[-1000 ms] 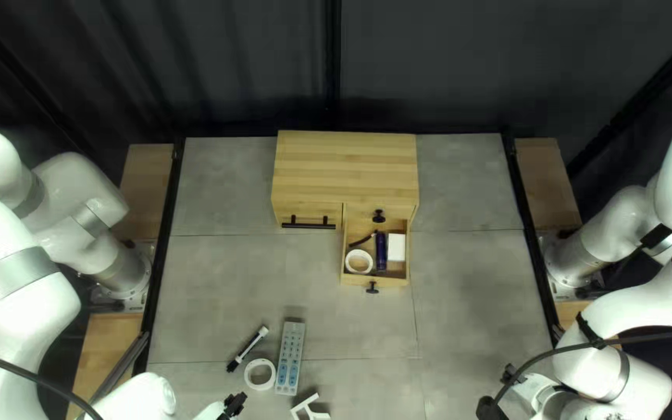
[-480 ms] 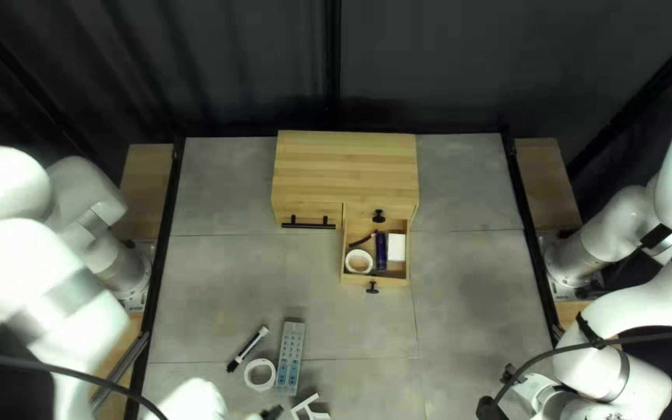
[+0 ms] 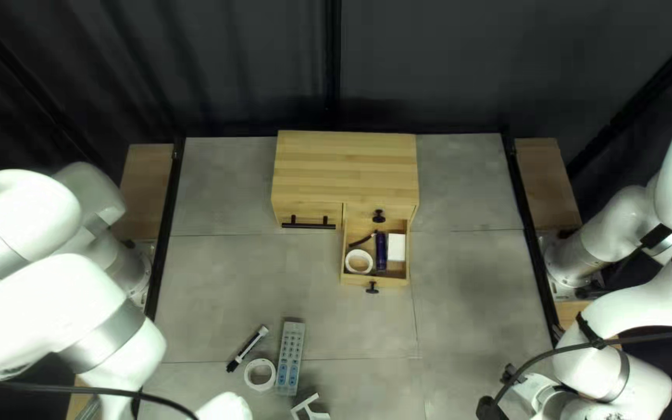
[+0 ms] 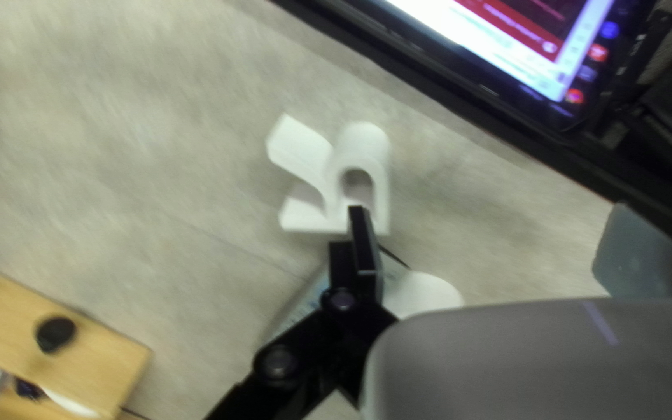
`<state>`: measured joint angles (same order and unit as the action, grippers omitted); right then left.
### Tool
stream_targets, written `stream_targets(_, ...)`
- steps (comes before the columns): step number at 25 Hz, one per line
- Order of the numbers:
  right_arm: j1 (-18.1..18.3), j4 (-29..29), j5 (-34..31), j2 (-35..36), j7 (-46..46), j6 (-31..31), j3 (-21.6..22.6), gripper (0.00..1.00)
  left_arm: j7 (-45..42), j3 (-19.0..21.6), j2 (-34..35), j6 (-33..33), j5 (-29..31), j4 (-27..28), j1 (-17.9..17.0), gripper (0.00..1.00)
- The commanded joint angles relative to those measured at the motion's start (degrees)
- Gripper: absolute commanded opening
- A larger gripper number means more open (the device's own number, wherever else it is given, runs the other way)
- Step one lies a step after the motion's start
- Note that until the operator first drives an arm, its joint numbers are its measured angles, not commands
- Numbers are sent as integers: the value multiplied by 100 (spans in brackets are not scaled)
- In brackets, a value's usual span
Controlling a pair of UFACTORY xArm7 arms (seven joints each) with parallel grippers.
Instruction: Open drawers and place objects into drawer and close
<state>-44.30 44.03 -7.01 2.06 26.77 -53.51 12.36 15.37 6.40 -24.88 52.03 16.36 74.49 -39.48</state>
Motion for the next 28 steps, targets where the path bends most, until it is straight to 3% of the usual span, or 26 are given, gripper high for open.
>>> stream_targets(1, 0, 0, 0, 0, 0, 0, 0, 100, 400, -7, -28, -231, -51, -134, 230, 100)
stream_targets(7, 0, 0, 0, 0, 0, 0, 0, 100, 569, -40, -36, -524, -229, -365, 495, 100)
stream_targets(14, 0, 0, 0, 0, 0, 0, 0, 100, 446, -85, 156, -1243, -595, -1052, 816, 100)
stream_targets(28, 0, 0, 0, 0, 0, 0, 0, 100, 349, 61, 108, -1428, -1222, -1148, 1019, 100)
